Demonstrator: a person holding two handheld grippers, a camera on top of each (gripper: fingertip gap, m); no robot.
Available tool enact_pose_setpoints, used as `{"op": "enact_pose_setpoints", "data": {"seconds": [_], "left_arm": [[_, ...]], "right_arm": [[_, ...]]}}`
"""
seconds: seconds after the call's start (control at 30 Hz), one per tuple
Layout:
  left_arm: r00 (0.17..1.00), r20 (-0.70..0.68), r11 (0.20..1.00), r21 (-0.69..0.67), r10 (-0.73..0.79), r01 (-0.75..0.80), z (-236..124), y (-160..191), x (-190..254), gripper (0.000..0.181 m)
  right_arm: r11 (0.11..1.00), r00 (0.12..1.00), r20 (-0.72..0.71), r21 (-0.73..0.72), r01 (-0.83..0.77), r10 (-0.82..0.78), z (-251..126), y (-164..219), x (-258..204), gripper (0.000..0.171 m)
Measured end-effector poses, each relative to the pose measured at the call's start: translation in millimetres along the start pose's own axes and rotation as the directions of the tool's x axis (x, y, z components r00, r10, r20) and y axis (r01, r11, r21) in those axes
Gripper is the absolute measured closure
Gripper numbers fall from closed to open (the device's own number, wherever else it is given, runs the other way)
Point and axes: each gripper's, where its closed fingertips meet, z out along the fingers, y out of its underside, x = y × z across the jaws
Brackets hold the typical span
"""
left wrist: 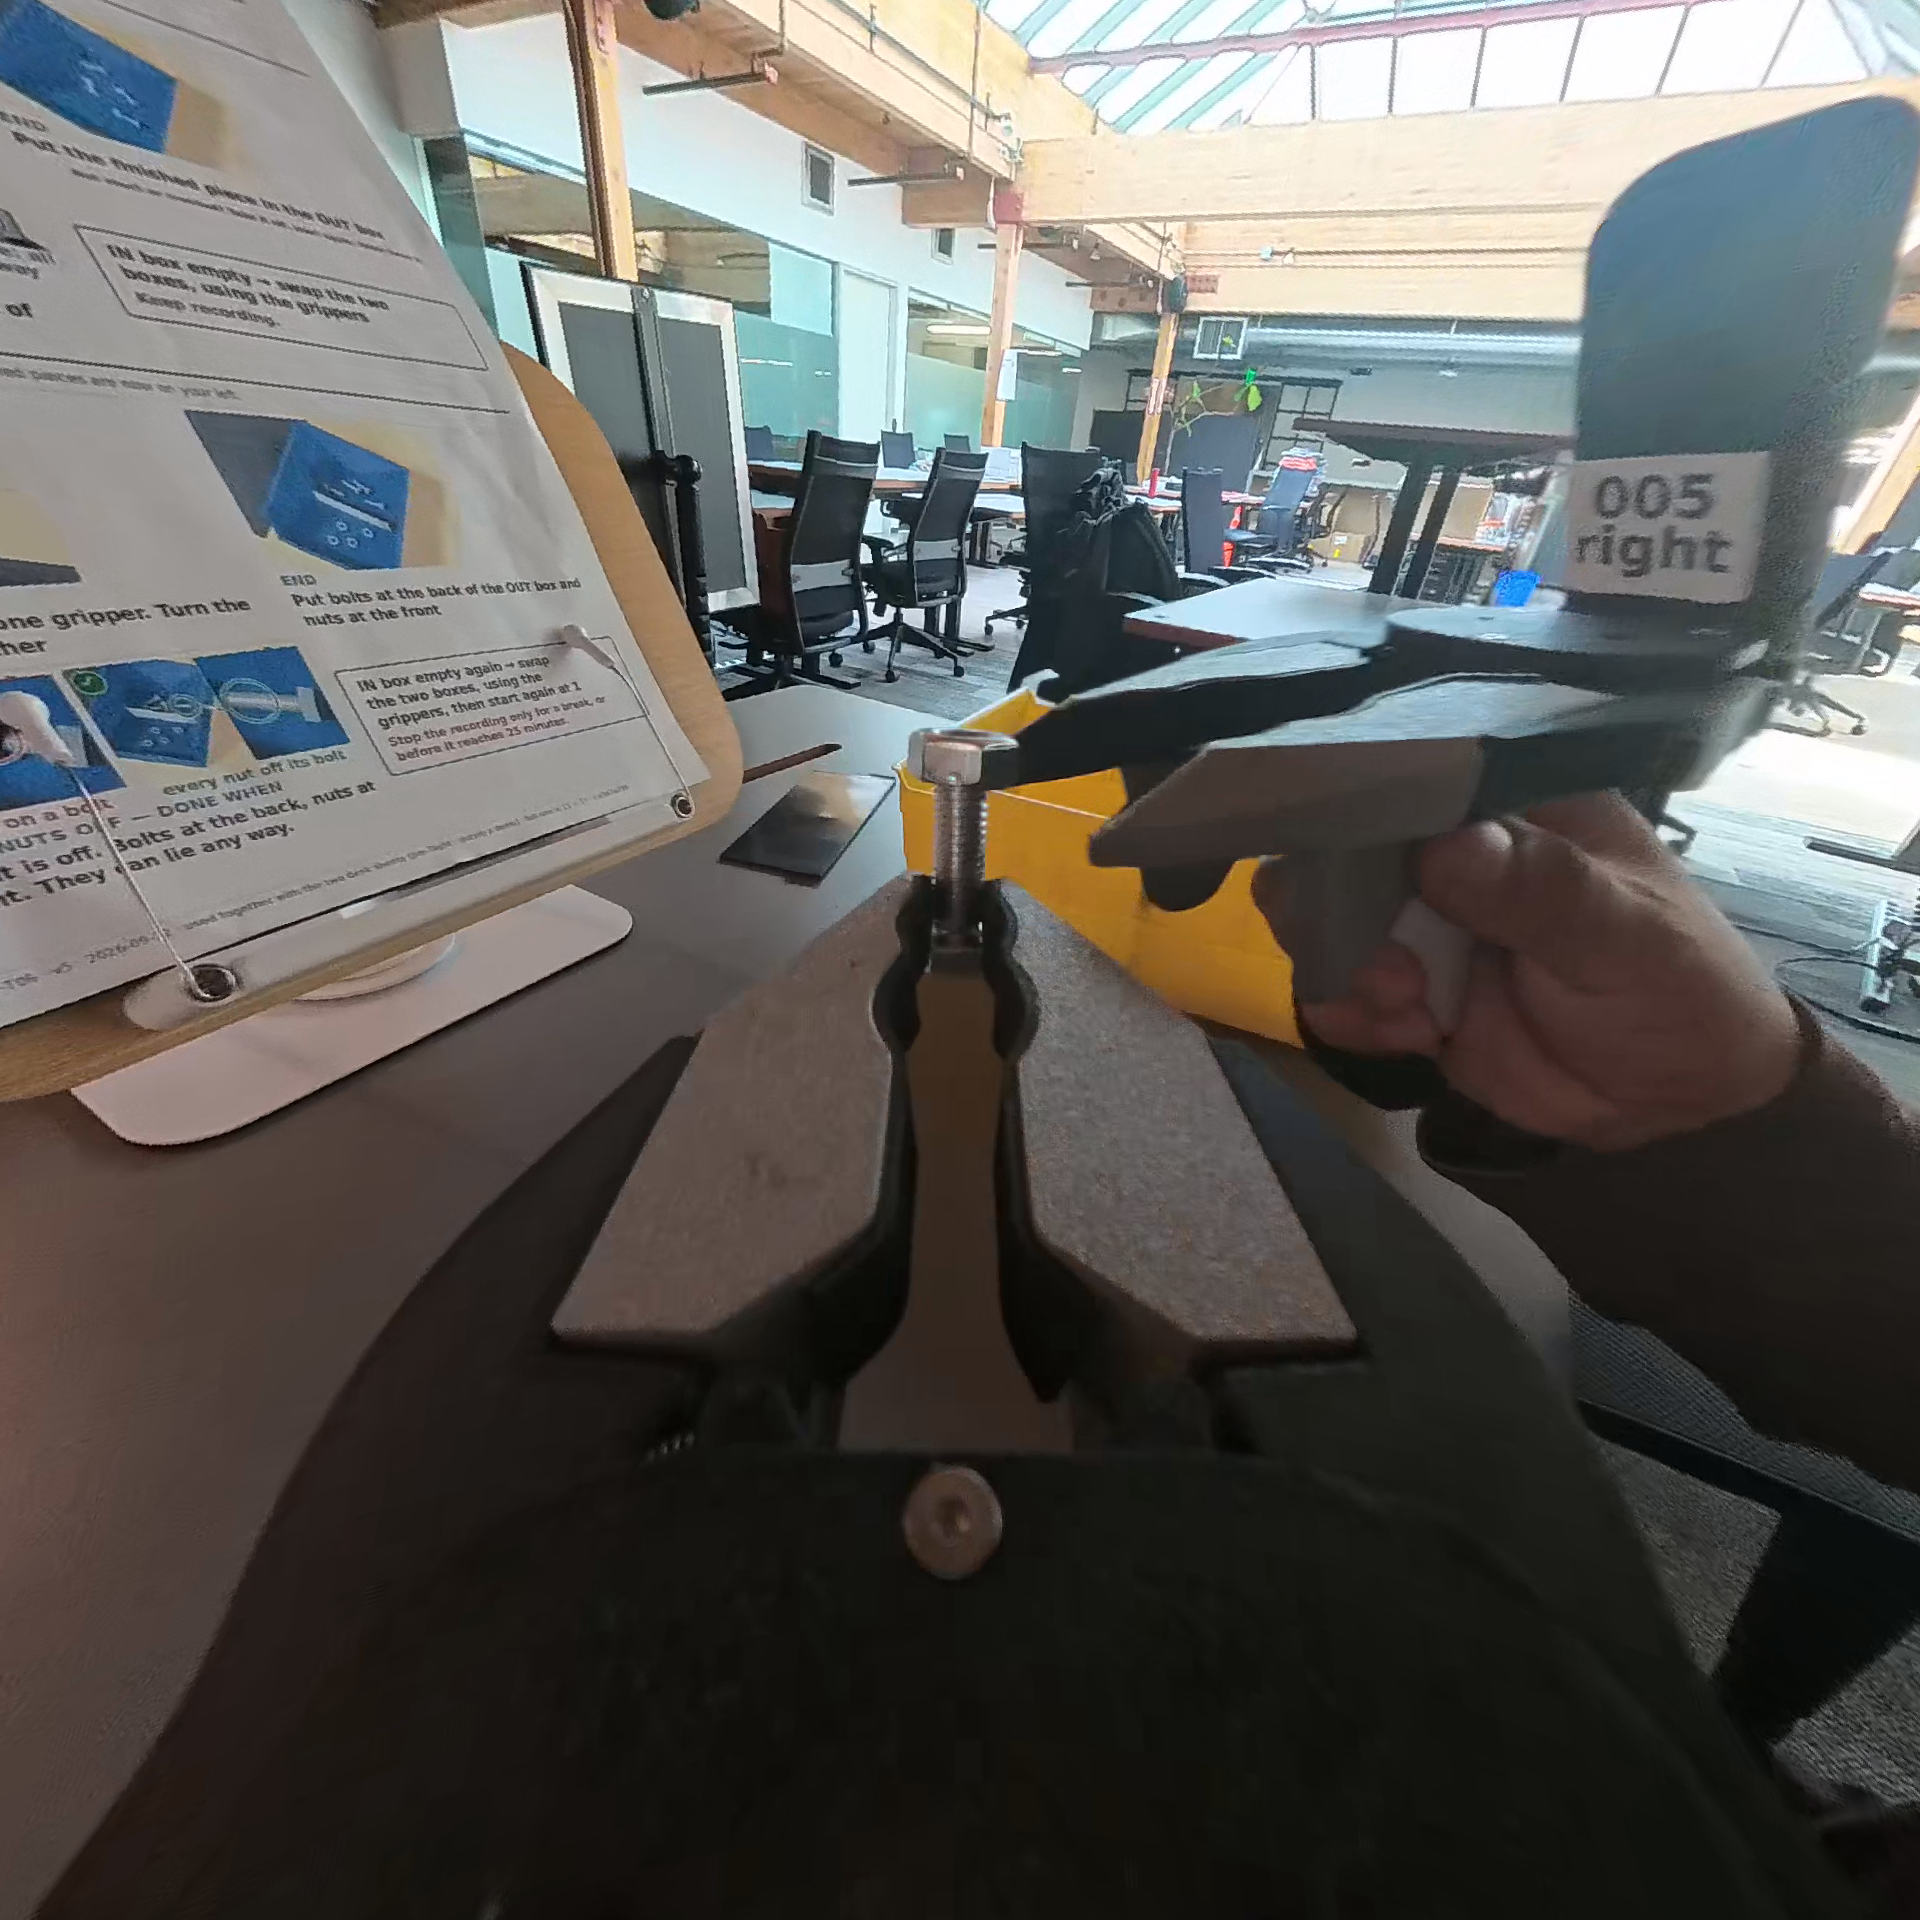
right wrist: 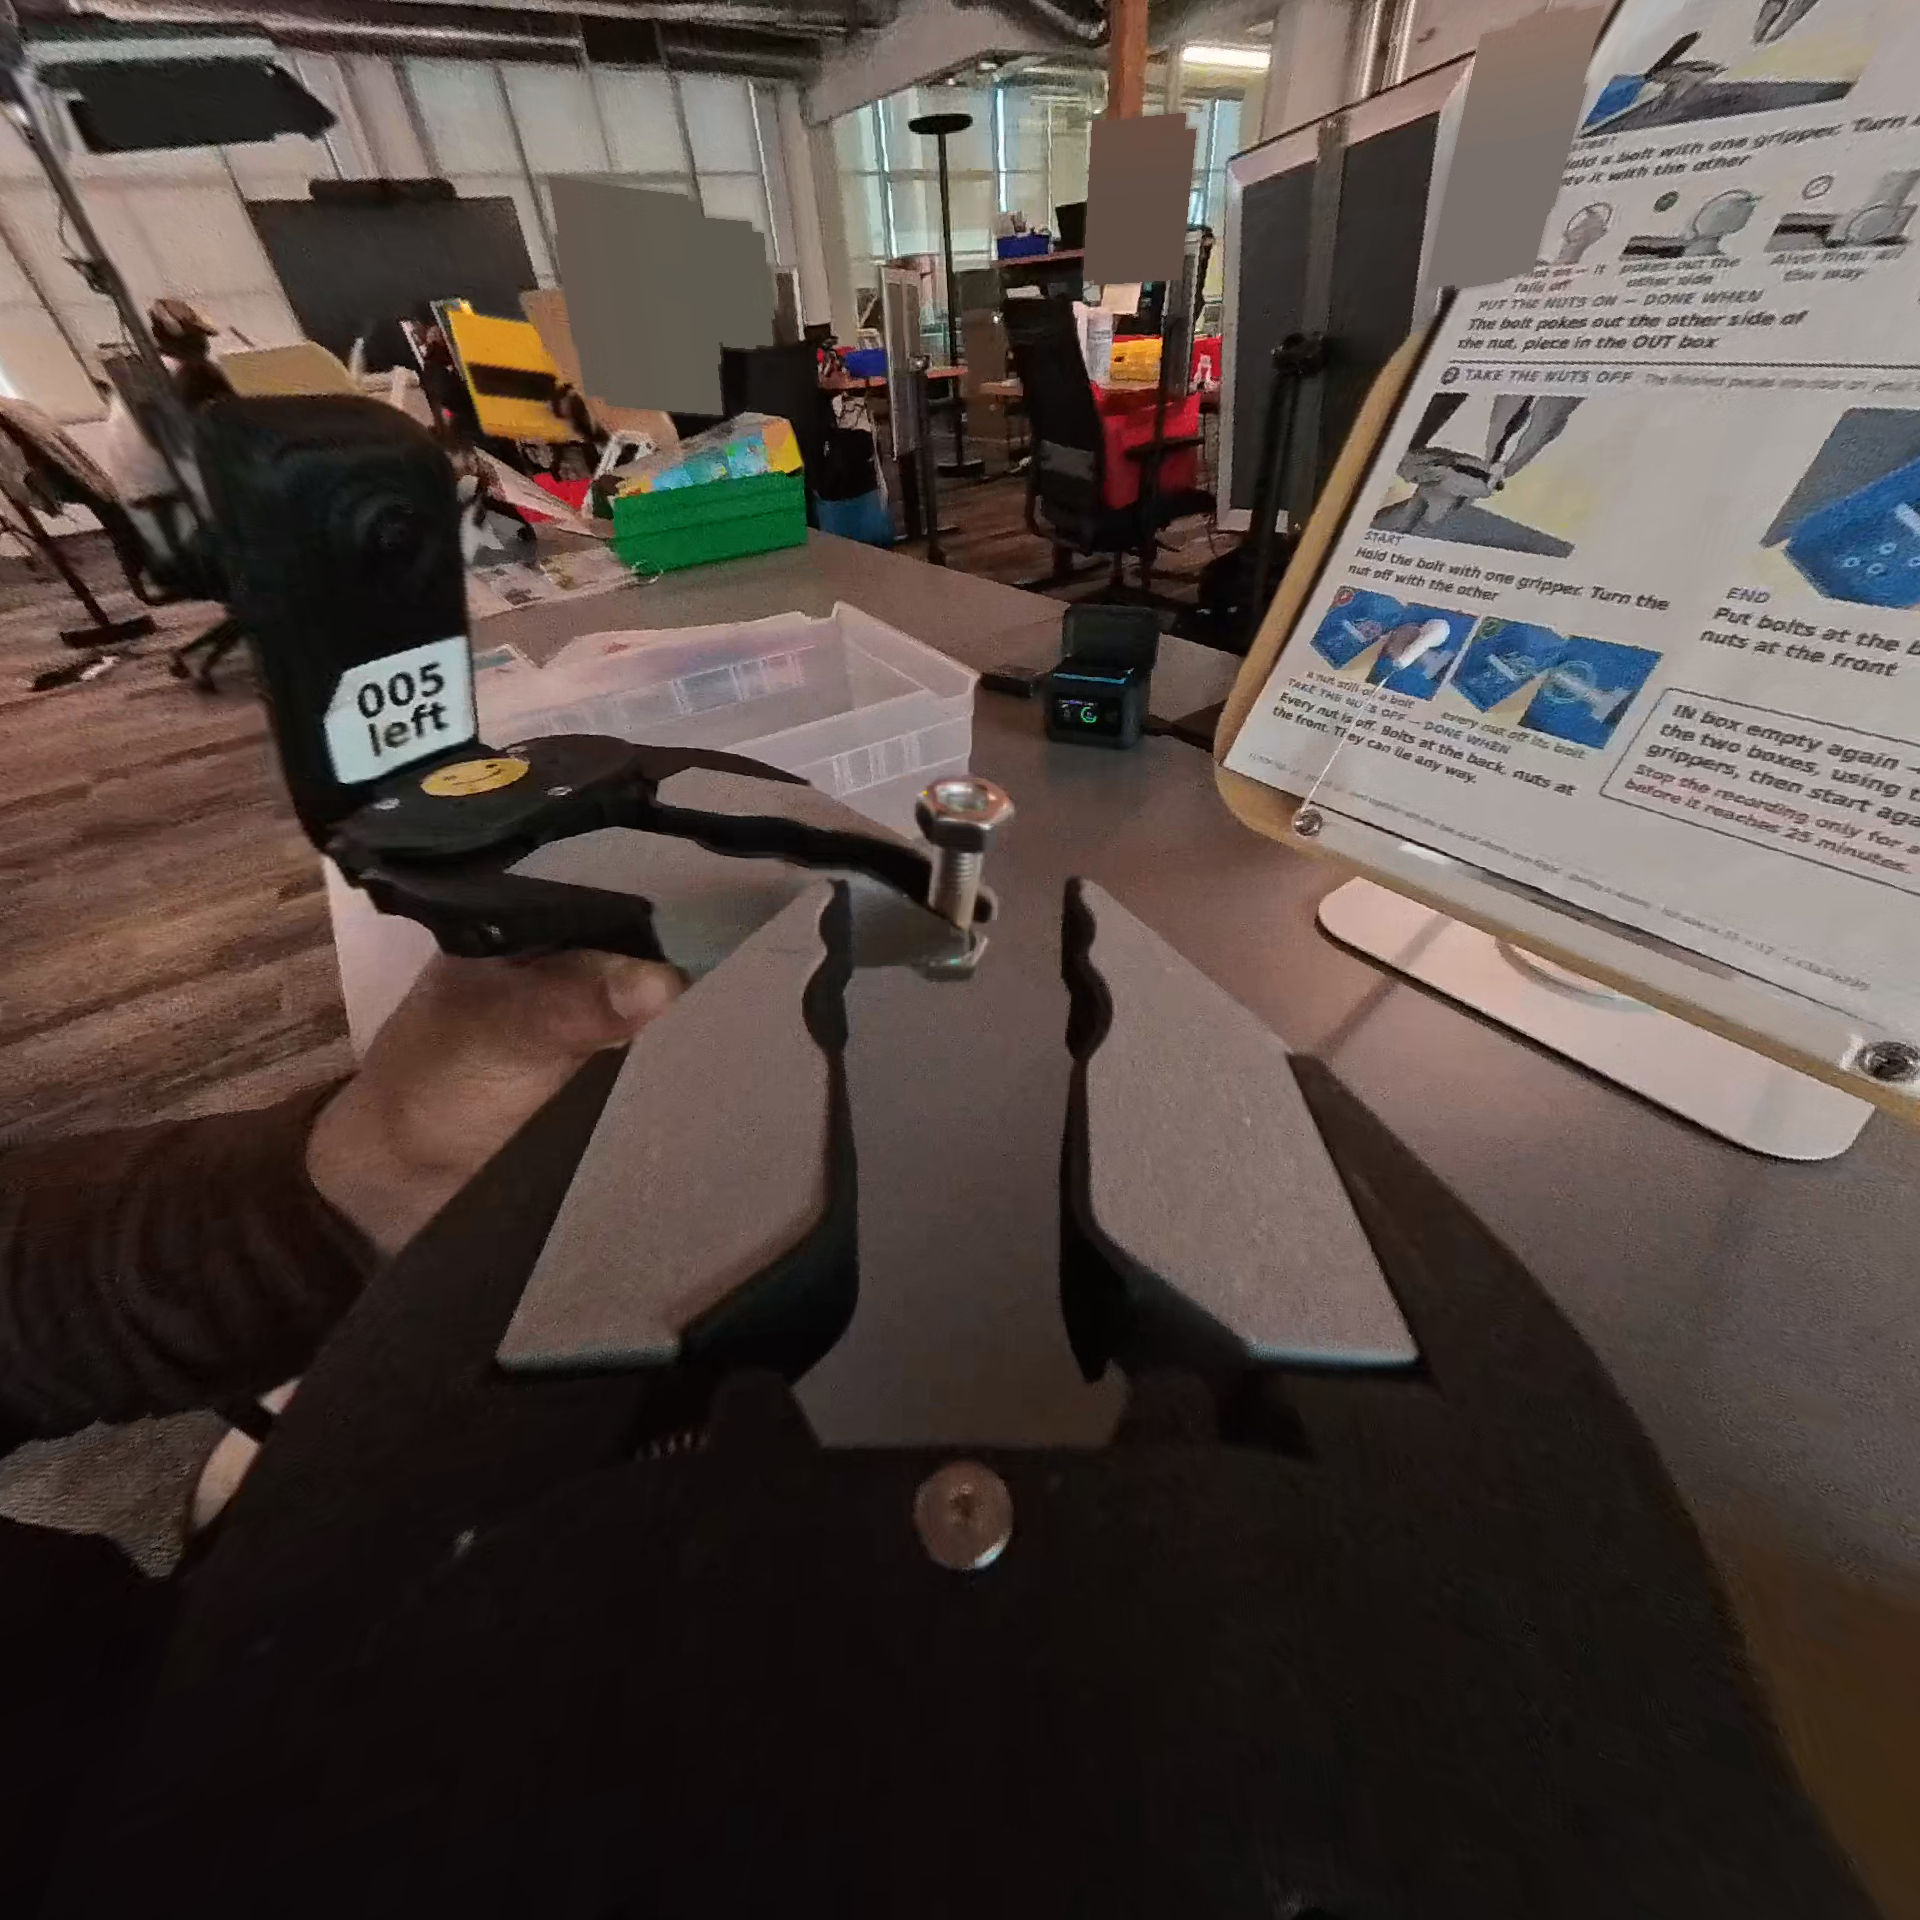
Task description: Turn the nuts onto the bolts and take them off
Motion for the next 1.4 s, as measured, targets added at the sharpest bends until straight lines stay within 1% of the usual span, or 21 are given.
{"op": "enact_pose_setpoints", "data": {"seconds": [0.13,0.23,0.3,0.43,0.47,0.53,0.6,0.7,0.73,0.8,0.87,0.93,1.0,1.03,1.1,1.13,1.2,1.23,1.3,1.37,1.4], "left_arm": [[1.0,-0.005,0.999,-0.027,0.028,-0.028,6,4,9,0.173],[0.999,-0.009,0.998,-0.031,0.05,-0.05,5,2,15,0.174],[0.998,0.007,0.998,-0.022,0.056,-0.056,2,-2,12,0.173],[0.999,-0.052,1.0,-0.021,0.013,-0.014,-4,-5,15,0.173],[0.998,-0.057,1.0,-0.021,0.015,-0.016,-5,-6,16,0.173],[0.999,-0.037,0.999,-0.011,0.03,-0.031,-7,-9,15,0.173],[0.999,-0.024,0.999,-0.008,0.038,-0.038,-7,-10,12,0.173],[0.999,-0.03,0.999,-0.015,0.042,-0.042,-7,-5,10,0.174],[0.998,-0.041,0.999,-0.027,0.04,-0.041,-7,-1,11,0.174],[0.994,-0.102,0.997,-0.063,0.031,-0.038,-6,9,20,0.174],[0.975,-0.222,0.993,-0.119,-0.014,-0.013,0,23,37,0.174],[0.959,-0.278,0.979,-0.202,-0.051,-0.007,12,41,50,0.174],[0.948,-0.313,0.97,-0.244,-0.06,-0.019,25,52,63,0.173],[0.942,-0.33,0.967,-0.255,-0.069,-0.019,31,55,70,0.173],[0.929,-0.359,0.962,-0.271,-0.087,-0.015,46,57,82,0.173],[0.922,-0.376,0.962,-0.272,-0.094,-0.013,53,57,89,0.173],[0.907,-0.41,0.966,-0.26,-0.097,-0.014,67,52,104,0.173],[0.906,-0.414,0.968,-0.251,-0.091,-0.018,73,50,109,0.173],[0.906,-0.416,0.97,-0.242,-0.074,-0.032,84,47,118,0.173],[0.91,-0.41,0.973,-0.228,-0.055,-0.044,93,46,125,0.173],[0.912,-0.407,0.974,-0.22,-0.044,-0.051,96,45,128,0.173]], "right_arm": [[0.999,1.0,0.0,-0.031,-0.015,0.015,14,2,-6,0.137],[0.999,0.997,0.066,-0.005,-0.046,0.046,26,-5,-12,0.147],[0.998,0.99,0.13,-0.007,-0.062,0.062,33,-10,-16,0.158],[0.993,0.932,0.343,-0.039,-0.108,0.115,37,-22,-33,0.157],[0.993,0.923,0.366,-0.052,-0.11,0.122,37,-23,-32,0.158],[0.994,0.94,0.323,-0.057,-0.095,0.109,37,-24,-21,0.158],[0.995,0.956,0.279,-0.018,-0.093,0.095,30,-34,-12,0.158],[0.999,0.984,0.177,0.04,-0.02,0.013,-11,-57,0,0.157],[0.999,0.994,0.106,0.011,0.037,-0.038,-30,-55,10,0.157],[0.983,0.986,-0.105,-0.14,0.117,-0.132,-79,-37,53,0.159],[0.931,0.954,-0.267,-0.364,0.027,-0.133,-140,4,111,0.158],[0.812,0.91,-0.396,-0.567,-0.14,-0.12,-199,70,159,0.158],[0.691,0.891,-0.443,-0.675,-0.259,-0.098,-234,132,180,0.158],[0.668,0.896,-0.44,-0.683,-0.295,-0.055,-239,153,181,0.158],[0.696,0.89,-0.456,-0.634,-0.337,0.015,-239,163,182,0.151],[0.739,0.878,-0.478,-0.585,-0.335,0.02,-240,154,184,0.148],[0.86,0.892,-0.45,-0.441,-0.258,0.036,-231,113,175,0.138],[0.914,0.923,-0.378,-0.346,-0.213,0.073,-220,88,157,0.139],[0.973,0.981,-0.107,-0.145,-0.177,0.162,-192,40,100,0.141],[0.978,0.979,0.061,-0.086,-0.188,0.194,-171,23,61,0.139],[0.978,0.979,0.076,-0.109,-0.18,0.189,-162,26,55,0.135]]}}
